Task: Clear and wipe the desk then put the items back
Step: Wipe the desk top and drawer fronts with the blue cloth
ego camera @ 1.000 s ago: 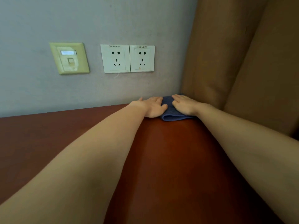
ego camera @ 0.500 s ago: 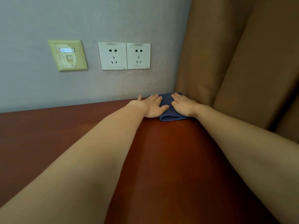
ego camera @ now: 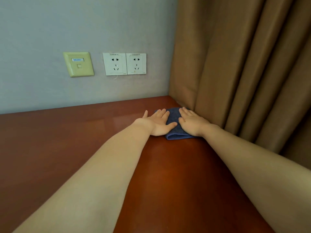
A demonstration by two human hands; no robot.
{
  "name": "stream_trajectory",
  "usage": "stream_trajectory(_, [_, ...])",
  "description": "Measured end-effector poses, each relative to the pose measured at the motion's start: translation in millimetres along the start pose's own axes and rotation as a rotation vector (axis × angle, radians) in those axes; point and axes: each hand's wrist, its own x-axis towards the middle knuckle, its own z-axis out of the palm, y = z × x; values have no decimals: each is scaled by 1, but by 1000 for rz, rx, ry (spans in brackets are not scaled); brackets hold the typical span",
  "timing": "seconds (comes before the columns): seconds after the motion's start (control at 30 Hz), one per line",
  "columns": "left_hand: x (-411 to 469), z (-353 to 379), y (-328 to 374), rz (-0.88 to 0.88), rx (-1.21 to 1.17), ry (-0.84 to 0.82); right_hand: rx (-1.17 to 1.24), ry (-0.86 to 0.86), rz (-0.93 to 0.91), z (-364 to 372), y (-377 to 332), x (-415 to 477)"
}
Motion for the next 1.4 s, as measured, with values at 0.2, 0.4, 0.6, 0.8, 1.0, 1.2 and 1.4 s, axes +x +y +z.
stream_trajectory(0.2, [-59,10,40,26,9,-22,-6,-15,7,3,8,-72])
stream_trajectory(0.4, [-115,24,76,37,5,-34,-43,-12,10,8,14,-142])
stream_trajectory(0.6, [-171,35,106,43,13,-32,-62,6,9,15,15,-203])
stream_trajectory(0.8, [-221,46,131,39,20,-47,-73,7,-7,16,12,-265])
stream_trajectory(1.0, [-264,55,155,49,22,-63,-59,31,-13,19,13,-316])
stream_trajectory(1.2, [-296,62,170,55,23,-62,-43,50,1,27,12,-350])
stream_trajectory(1.4, [-314,68,173,70,88,-50,-68,84,-10,32,5,-371])
